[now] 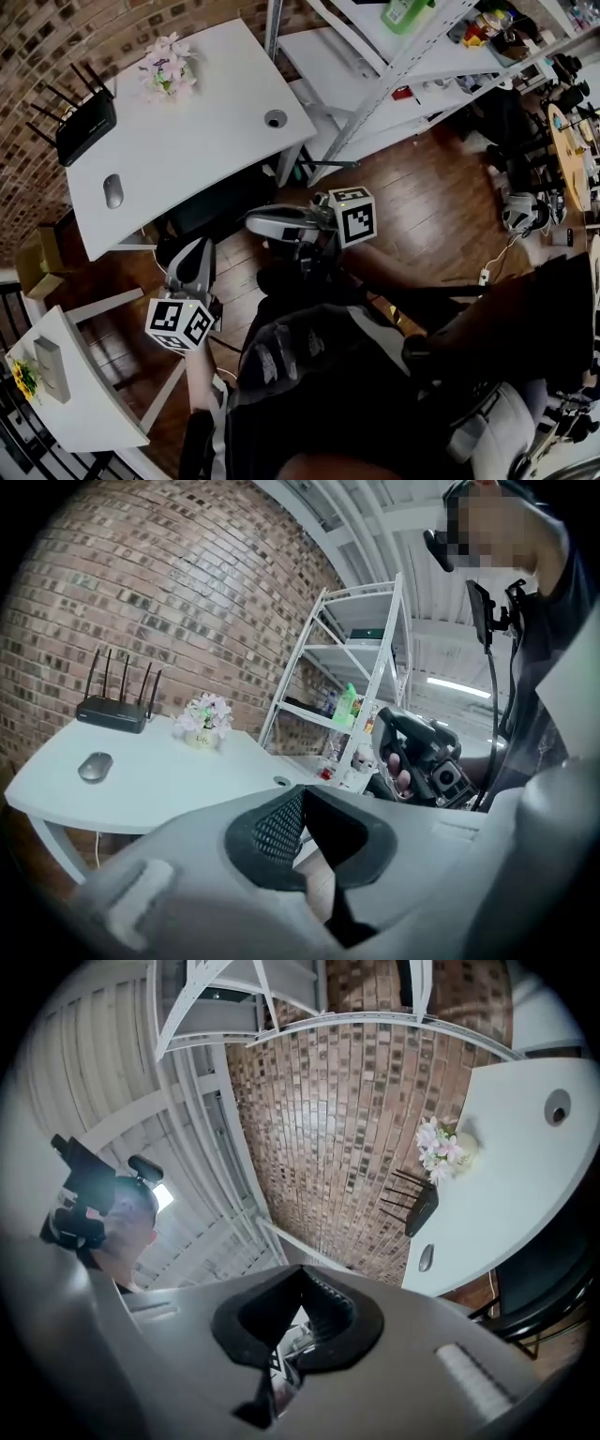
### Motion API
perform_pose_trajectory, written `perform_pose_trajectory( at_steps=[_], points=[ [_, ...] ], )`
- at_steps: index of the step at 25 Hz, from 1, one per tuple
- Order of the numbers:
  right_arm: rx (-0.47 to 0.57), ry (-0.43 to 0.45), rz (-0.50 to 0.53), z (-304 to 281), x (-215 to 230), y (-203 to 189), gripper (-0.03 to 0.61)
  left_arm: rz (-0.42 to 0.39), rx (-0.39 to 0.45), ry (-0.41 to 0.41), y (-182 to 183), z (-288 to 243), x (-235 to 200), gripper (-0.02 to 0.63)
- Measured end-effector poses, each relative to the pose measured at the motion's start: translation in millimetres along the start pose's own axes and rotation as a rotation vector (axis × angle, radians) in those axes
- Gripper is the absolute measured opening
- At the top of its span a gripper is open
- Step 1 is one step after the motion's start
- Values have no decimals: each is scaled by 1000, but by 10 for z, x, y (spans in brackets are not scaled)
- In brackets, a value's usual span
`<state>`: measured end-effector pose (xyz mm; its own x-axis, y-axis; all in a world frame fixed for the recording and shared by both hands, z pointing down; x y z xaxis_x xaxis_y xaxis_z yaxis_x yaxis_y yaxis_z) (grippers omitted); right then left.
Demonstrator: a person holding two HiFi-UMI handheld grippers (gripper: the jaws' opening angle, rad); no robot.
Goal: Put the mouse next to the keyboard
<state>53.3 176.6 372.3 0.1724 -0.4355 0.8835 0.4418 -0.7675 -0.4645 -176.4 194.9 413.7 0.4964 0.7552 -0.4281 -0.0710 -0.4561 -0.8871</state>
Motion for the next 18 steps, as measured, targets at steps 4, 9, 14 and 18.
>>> perform_pose_trajectory(
  at_steps=[4,9,14,18],
  points=[
    [6,8,17,43,-15,73,5,-12,-13,-6,57,-60,25,3],
    [19,42,-9,164,32,123,5,-26,-35,5,92,-190,114,3],
    [38,53,-21,508,113,242,5,-27,-68,0,70,-486,328,3],
    [69,29,-39,828,204,313,5,-41,-101,-12,64,-753,544,3]
  ],
)
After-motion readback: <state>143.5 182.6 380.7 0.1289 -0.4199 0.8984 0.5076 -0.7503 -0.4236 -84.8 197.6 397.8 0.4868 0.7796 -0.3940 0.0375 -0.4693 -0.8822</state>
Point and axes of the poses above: the fingertips, and each gripper's own axes: z backward along the fingers, x to its right, y out of its top, the point moved 9 cm from there along z, backward along the fingers, and after that the axes turned 13 degrees about -y, right-handed, at the moved point
